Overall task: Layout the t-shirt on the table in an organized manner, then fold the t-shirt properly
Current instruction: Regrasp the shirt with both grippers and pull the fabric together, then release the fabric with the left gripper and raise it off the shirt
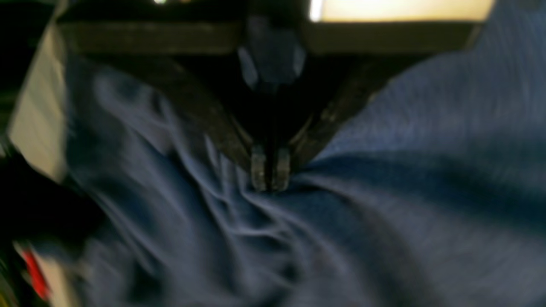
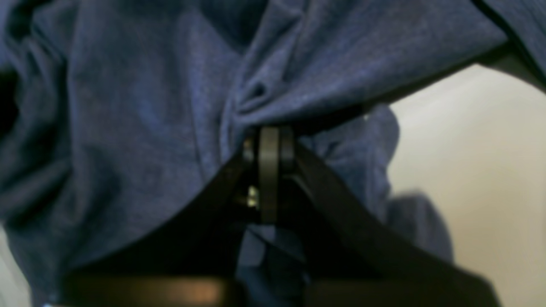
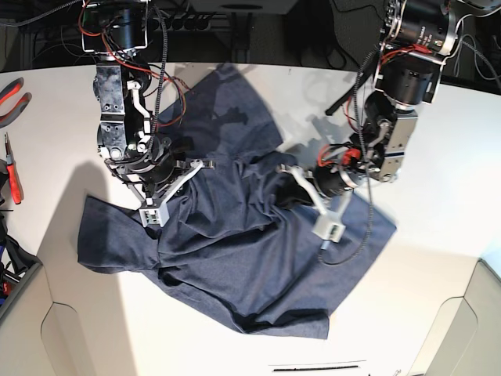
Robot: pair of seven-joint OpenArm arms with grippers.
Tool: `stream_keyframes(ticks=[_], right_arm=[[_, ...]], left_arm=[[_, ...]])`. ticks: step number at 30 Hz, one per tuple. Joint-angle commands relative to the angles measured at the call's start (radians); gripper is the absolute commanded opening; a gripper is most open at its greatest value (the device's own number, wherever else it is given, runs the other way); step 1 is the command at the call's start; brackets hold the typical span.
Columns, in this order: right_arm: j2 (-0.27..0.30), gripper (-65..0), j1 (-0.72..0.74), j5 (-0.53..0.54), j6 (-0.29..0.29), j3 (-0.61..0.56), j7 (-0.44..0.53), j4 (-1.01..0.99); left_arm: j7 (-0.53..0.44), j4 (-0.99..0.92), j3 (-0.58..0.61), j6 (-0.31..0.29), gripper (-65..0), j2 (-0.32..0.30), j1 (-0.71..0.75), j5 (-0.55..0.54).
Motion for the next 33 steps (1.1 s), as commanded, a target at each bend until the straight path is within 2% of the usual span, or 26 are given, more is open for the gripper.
stream_keyframes(ticks=[1, 6, 10, 16, 18, 23, 29, 33], right_arm=[[-0.002, -65.0, 0.006, 0.006, 0.008, -0.015, 0.003, 0.016], [0.002, -65.0, -0.006, -0.07, 0.006, -0.025, 0.001, 0.016], [0.03, -65.0, -0.005, -0.115, -0.009, -0.025, 0.0, 0.016], [0.078, -65.0, -0.005, -0.223, -0.127, -0.024, -0.001, 0.016], [0.083, -65.0, 0.0, -0.225, -0.144, -0.024, 0.0, 0.016], [0.074, -65.0, 0.007, -0.222, -0.144, -0.026, -0.015, 0.105], [0.073, -65.0, 0.005, -0.217, -0.145, -0.075, -0.139, 0.367], [0.021, -65.0, 0.0, -0.181, -0.144, -0.127, -0.137, 0.417]], left_arm=[[0.034, -0.003, -0.019, 0.042, -62.2, -0.022, -0.005, 0.05], [0.002, -0.003, -0.06, 0.042, -62.2, -0.078, -0.005, 0.05], [0.002, -0.003, -0.06, 0.042, -62.2, -0.108, -0.004, 0.048], [0.002, -0.003, -0.06, 0.042, -62.2, -0.11, -0.004, 0.046], [-0.006, -0.003, -0.06, 0.042, -62.2, -0.108, -0.004, 0.043], [-0.032, -0.003, -0.06, 0.042, -62.2, -0.108, -0.005, 0.043], [-0.031, -0.003, -0.06, 0.042, -62.2, -0.108, -0.001, 0.043], [-0.031, -0.003, -0.06, 0.042, -62.2, -0.109, -0.002, 0.043]])
